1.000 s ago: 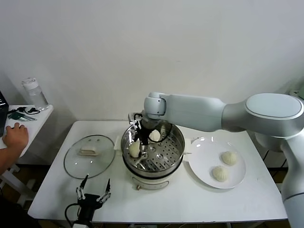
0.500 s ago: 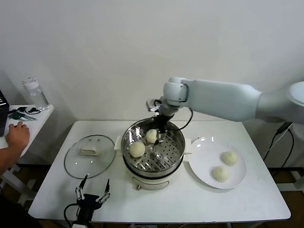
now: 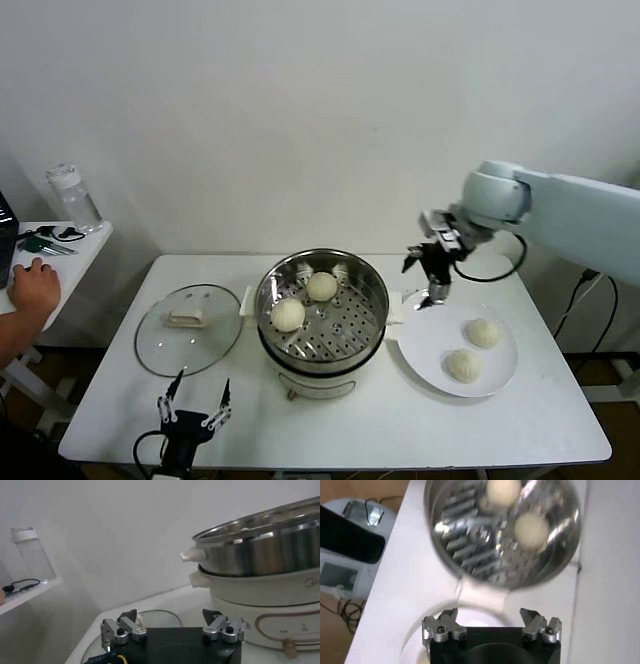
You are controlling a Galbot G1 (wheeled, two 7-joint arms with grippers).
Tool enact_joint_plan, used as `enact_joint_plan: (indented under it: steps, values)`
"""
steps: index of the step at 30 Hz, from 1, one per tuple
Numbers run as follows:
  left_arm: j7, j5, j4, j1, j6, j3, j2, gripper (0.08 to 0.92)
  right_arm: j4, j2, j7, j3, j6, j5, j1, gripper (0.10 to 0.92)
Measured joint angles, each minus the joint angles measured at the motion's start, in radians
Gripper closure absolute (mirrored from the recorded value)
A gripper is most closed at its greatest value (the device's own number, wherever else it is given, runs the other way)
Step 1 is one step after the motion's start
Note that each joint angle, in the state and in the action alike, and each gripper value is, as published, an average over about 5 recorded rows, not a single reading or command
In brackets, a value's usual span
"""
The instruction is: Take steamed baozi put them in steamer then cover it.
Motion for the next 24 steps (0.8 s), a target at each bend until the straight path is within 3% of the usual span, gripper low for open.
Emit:
enact_joint_plan:
  steps: [10, 24]
  values:
    - [-0.001, 0.006, -0.004, 0.015, -0.001, -0.013, -0.011, 0.177, -0.052, -0.073, -0.009, 0.171, 0.017, -0.164, -0.271, 0.203]
    - [-0.003, 0.005, 0.016, 0.012, -0.003, -0.023, -0.020, 0.177, -0.187, 0.008, -0.007, 0.273, 0.032, -0.278, -0.463, 0.203]
